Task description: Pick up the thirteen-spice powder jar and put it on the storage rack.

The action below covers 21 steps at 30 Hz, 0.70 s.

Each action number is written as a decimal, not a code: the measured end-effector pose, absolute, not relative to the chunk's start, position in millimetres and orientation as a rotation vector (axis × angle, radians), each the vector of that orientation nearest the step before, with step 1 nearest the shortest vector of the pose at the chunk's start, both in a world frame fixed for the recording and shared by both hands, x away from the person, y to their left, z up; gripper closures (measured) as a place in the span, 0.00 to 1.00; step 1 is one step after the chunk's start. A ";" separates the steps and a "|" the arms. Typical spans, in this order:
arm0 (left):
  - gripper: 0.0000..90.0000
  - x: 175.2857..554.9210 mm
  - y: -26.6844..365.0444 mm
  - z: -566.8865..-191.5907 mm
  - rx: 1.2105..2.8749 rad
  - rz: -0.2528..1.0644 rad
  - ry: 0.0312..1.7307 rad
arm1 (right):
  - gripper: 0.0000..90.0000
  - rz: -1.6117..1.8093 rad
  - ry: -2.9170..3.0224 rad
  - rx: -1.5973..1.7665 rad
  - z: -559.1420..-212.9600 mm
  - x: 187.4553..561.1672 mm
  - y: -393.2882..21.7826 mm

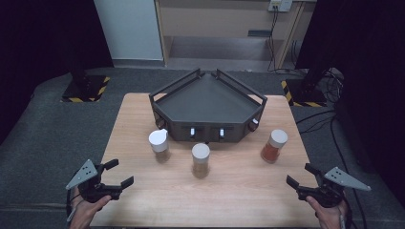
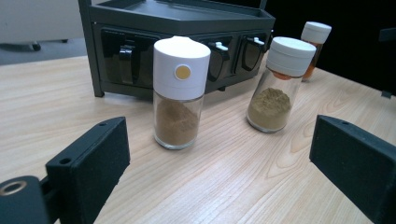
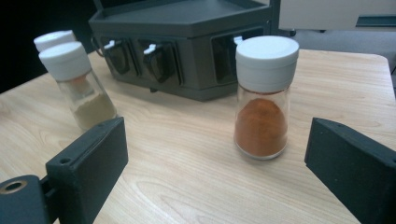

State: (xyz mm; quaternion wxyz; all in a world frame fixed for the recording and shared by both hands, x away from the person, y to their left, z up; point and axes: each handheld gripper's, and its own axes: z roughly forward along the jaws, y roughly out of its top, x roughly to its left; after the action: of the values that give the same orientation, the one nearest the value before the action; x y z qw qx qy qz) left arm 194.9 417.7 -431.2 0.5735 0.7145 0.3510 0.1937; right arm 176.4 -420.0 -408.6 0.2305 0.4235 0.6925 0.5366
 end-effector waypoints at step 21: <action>0.04 196.2 416.8 -431.2 1.695 0.455 0.799 | 0.08 1.512 1.968 1.105 -411.6 183.7 -421.3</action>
State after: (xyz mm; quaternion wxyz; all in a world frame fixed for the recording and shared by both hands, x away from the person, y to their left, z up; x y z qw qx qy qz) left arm 196.2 416.8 -431.2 0.5703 0.7220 0.3403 0.1940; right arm 183.7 -421.3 -411.6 0.2107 0.3977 0.7080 0.5442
